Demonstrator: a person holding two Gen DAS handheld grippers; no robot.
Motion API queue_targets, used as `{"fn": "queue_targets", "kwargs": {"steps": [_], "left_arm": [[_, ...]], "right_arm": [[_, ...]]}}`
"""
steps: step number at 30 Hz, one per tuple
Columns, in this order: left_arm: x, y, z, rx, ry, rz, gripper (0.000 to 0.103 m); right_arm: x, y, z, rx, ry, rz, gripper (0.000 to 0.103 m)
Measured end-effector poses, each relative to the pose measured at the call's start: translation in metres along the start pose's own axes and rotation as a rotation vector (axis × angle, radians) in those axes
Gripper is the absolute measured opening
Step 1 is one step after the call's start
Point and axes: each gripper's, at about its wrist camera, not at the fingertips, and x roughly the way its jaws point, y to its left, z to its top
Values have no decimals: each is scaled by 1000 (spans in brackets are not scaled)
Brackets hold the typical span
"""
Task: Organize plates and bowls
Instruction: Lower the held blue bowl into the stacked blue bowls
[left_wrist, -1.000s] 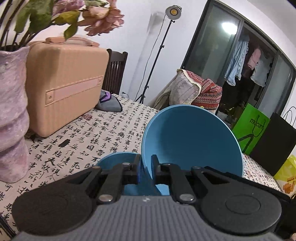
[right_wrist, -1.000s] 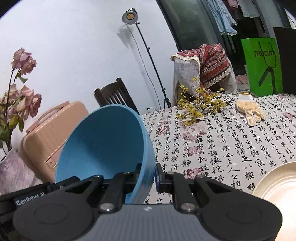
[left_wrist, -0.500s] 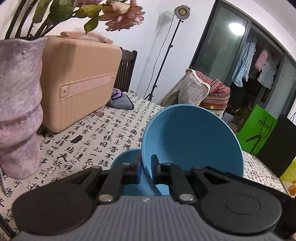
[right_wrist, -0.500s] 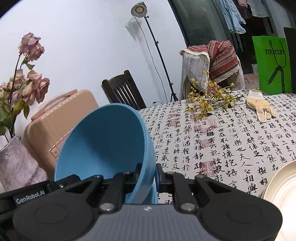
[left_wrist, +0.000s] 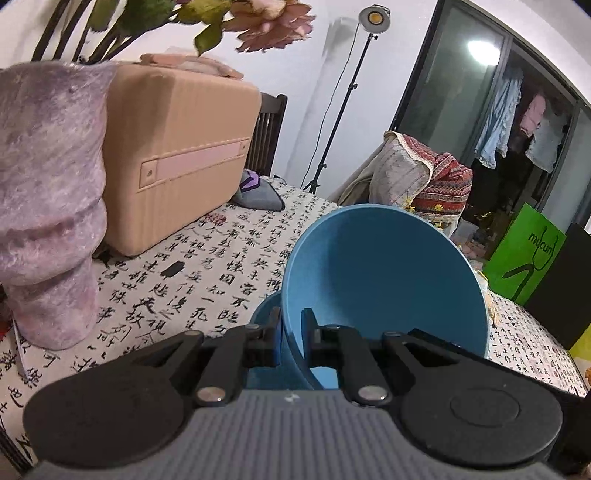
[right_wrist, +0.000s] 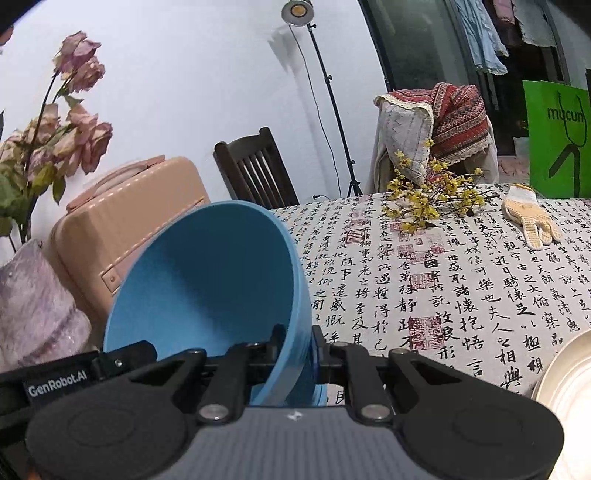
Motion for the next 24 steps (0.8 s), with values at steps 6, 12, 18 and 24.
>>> {"fn": "queue_targets", "kwargs": {"steps": [6, 12, 18, 24], "left_arm": [[3, 6, -4, -5, 13, 15, 10], [5, 10, -9, -14, 13, 41, 10], [8, 10, -9, -2, 14, 51, 10], [11, 8, -7, 8, 17, 54, 10]], "right_arm": [[5, 5, -6, -18, 11, -4, 13], [7, 11, -10, -37, 8, -21, 13], [8, 14, -13, -71, -14, -52, 13], [5, 12, -10, -81, -52, -69, 11]]}}
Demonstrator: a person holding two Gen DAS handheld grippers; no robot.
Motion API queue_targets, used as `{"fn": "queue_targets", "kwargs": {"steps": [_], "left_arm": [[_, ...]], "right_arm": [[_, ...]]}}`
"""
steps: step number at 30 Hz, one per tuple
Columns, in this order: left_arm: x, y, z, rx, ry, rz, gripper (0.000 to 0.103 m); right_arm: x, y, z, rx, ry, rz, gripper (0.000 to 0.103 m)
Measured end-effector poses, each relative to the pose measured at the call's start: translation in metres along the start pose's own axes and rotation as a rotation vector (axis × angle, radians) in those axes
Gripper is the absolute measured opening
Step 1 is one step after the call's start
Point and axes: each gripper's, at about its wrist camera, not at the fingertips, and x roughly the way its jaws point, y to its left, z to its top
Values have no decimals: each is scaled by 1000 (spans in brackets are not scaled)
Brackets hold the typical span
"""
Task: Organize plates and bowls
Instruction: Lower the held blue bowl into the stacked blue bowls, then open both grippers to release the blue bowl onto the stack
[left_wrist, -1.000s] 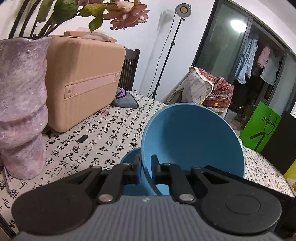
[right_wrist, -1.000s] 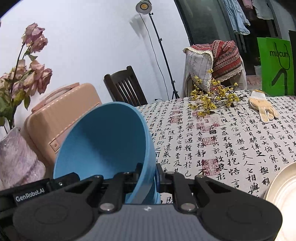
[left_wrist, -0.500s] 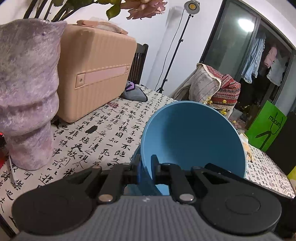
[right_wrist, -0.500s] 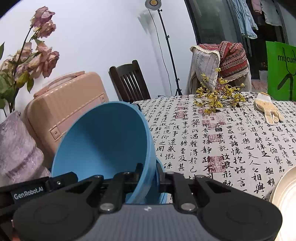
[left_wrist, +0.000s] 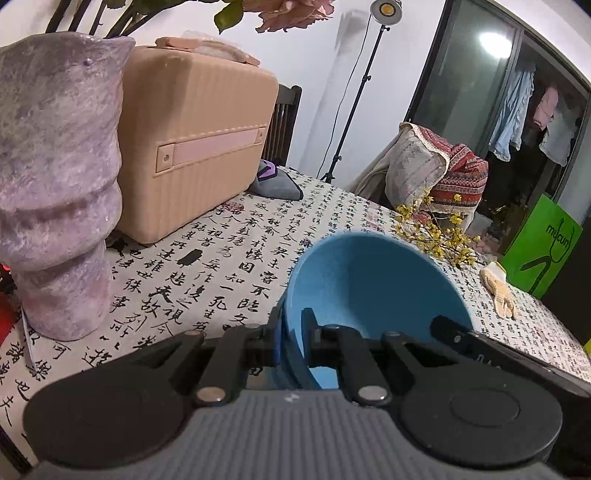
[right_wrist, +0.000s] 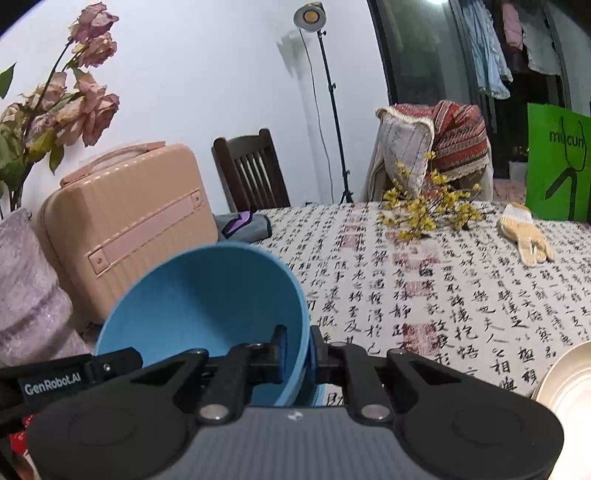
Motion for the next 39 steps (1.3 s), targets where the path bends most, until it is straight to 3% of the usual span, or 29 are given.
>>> {"fn": "queue_targets", "kwargs": {"steps": [12, 15, 17, 18, 19, 23, 28, 29, 31, 33, 39], "left_arm": [[4, 1, 2, 15, -4, 8, 10], [4, 0, 2, 19, -18, 24, 11], [4, 0, 3, 21, -15, 17, 16], [4, -1, 4, 24, -16, 17, 25], [3, -1, 4, 29, -22, 20, 34], [-3, -4, 4, 56, -48, 30, 43], [-11, -5, 3, 72, -84, 29, 78], [-13, -5, 3, 78, -94, 26, 82], [-18, -3, 2, 89, -133, 20, 89], [-23, -1, 1, 105, -179, 19, 103], [-32, 1, -2, 150, -200, -17, 103]], "right_arm": [[5, -10, 1, 15, -11, 16, 8], [0, -15, 3, 34, -24, 30, 12], [-5, -20, 4, 46, -33, 48, 13], [-8, -23, 5, 54, -37, 59, 14], [-11, -26, 6, 61, -43, 66, 20], [-22, -37, 5, 76, -71, 81, 39], [-32, -48, 3, 81, -78, 105, 62], [-34, -49, 2, 75, -80, 111, 65], [-38, -50, -1, 65, -87, 124, 88], [-43, -51, -4, 52, -109, 121, 99], [-46, -58, -11, 70, -89, 140, 103]]}}
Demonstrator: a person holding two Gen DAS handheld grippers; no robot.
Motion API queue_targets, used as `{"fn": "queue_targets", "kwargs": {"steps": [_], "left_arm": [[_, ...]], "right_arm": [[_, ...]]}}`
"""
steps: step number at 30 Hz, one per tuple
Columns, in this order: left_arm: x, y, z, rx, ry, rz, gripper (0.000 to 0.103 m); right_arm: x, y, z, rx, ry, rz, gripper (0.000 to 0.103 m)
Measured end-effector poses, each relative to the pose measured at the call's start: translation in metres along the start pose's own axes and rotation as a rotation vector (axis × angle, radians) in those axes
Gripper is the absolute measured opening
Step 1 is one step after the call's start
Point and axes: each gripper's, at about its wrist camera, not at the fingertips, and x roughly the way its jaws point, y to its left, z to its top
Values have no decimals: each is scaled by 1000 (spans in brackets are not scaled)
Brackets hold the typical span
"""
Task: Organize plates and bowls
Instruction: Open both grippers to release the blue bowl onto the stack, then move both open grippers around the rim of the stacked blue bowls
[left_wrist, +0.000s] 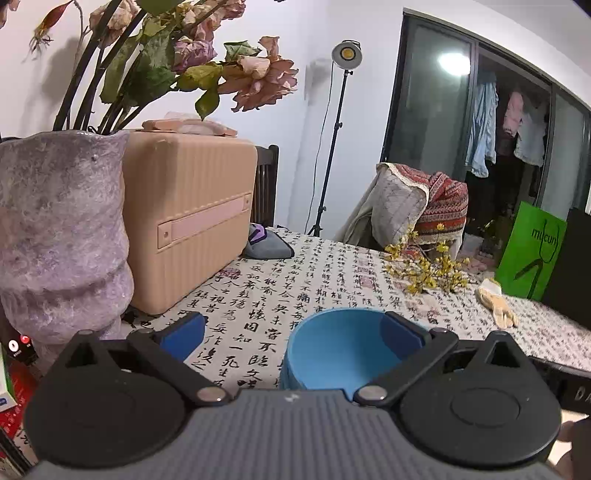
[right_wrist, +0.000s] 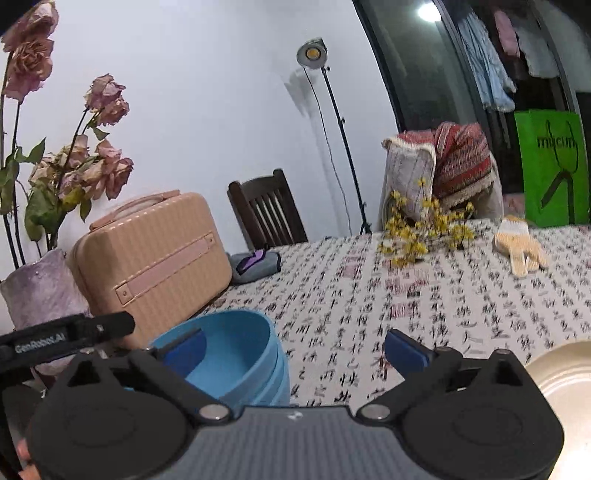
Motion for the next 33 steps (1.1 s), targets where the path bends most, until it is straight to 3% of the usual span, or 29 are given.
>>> {"fn": "queue_targets", "kwargs": {"steps": [9, 19, 27, 33], "left_arm": [[-8, 4, -8, 55, -1, -49, 103], [-2, 19, -7, 36, 55, -148, 103], [10, 28, -2, 6, 100, -186, 103], [22, 31, 3, 7, 148, -182, 103]], "right_arm": [[-13, -6, -1, 48, -23, 10, 103], [-16, -9, -7, 76, -6, 14, 103], [-7, -15, -1, 116, 48, 48, 103], [8, -9, 12, 74, 102, 70, 103]]}}
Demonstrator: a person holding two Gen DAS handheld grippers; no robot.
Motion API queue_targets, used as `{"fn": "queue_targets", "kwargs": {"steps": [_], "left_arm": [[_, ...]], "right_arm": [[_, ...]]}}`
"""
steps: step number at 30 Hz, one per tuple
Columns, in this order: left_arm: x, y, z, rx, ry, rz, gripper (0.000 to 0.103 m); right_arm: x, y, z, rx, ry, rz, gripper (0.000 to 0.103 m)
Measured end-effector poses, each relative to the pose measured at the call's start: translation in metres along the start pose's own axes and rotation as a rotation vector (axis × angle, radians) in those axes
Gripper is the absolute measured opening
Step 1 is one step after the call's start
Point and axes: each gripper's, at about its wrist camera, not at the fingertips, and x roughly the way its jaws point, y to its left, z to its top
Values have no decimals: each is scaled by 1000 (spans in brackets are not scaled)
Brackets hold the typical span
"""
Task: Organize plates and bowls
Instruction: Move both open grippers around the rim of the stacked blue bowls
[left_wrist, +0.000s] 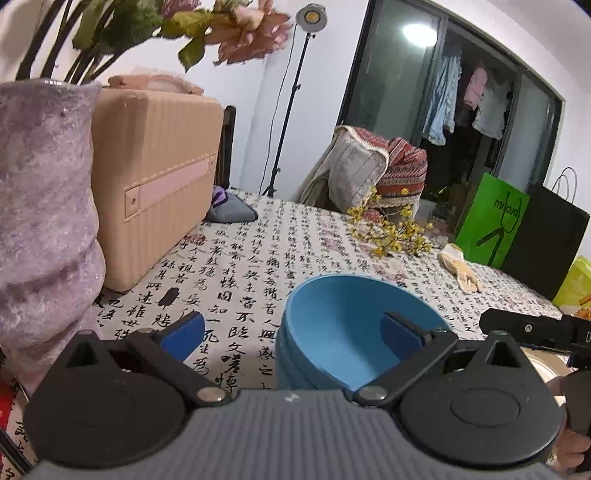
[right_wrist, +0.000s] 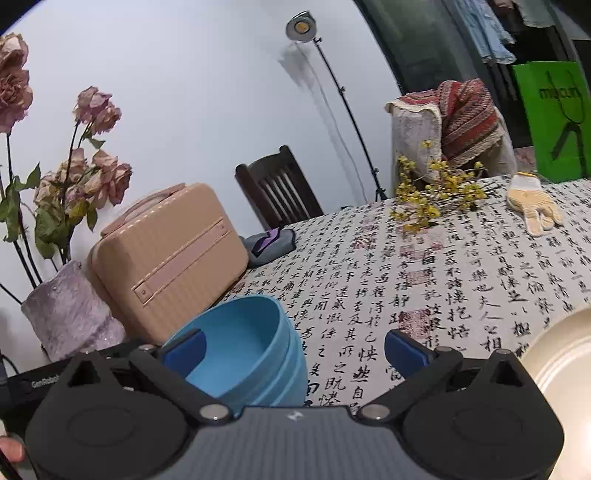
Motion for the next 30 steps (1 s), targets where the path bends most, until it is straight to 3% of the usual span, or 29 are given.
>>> {"fn": "queue_targets", "kwargs": {"steps": [5, 14, 19, 26, 30], "left_arm": [[10, 8, 5, -33, 44, -10, 103], [31, 15, 13, -68, 117, -46, 103], [38, 19, 19, -112, 130, -22, 103], [60, 20, 17, -156, 270, 23, 103], [71, 21, 13, -189, 330, 34, 97]], "right_arm": [[12, 4, 10, -34, 32, -12, 103], [44, 0, 25, 53, 181, 2, 103], [58, 1, 30, 78, 244, -12, 103], [80, 3, 32, 99, 351, -25, 100], [92, 4, 27, 129, 421, -30, 94]]}}
